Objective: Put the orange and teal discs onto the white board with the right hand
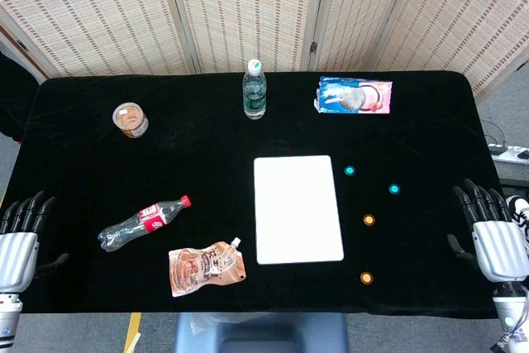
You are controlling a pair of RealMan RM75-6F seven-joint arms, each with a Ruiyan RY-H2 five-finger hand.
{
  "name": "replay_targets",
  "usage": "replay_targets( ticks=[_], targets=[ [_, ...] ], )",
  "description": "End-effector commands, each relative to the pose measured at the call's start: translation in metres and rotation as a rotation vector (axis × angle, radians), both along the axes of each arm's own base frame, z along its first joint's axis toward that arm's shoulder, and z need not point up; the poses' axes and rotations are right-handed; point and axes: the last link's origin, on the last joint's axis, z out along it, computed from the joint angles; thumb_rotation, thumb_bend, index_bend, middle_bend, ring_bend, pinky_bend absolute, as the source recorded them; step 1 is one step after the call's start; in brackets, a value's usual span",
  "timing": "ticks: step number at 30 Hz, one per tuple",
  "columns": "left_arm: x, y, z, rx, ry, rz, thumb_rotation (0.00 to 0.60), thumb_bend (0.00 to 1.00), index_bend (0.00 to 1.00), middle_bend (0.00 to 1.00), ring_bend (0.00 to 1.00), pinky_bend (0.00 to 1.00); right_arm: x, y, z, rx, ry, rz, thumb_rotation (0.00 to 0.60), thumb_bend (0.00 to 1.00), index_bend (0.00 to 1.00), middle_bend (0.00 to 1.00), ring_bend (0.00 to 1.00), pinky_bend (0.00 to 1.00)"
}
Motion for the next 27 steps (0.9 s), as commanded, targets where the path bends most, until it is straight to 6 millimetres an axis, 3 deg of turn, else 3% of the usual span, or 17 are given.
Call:
replay_targets(
  ticks=[1,16,23,27],
  targets=[
    [0.000,0.000,0.001,0.009,-0.001,-0.003,0.600,0.16,0.00,0.00,0.00,0.00,0.001,0.000,0.001,-0.004,0.000,0.001,0.600,0.38,0.00,0.00,0.05,0.00],
    [-0.003,-0.004,0.002,0.005,0.000,0.009,0.600,0.16,0.00,0.00,0.00,0.00,0.003,-0.006,-0.009,0.067,-0.001,0.012,0.600,0.38,0.01,0.02,0.05,0.00],
    [-0.002,-0.003,0.001,-0.006,-0.002,0.007,0.600,0.16,0.00,0.00,0.00,0.00,0.004,-0.021,-0.031,0.164,0.010,0.000,0.600,0.38,0.24,0.05,0.05,0.00],
    [-0.002,-0.002,0.000,-0.012,-0.004,0.008,0.600,0.16,0.00,0.00,0.00,0.00,0.008,-0.038,-0.050,0.233,0.000,-0.005,0.600,0.38,0.30,0.05,0.05,0.00]
  ],
)
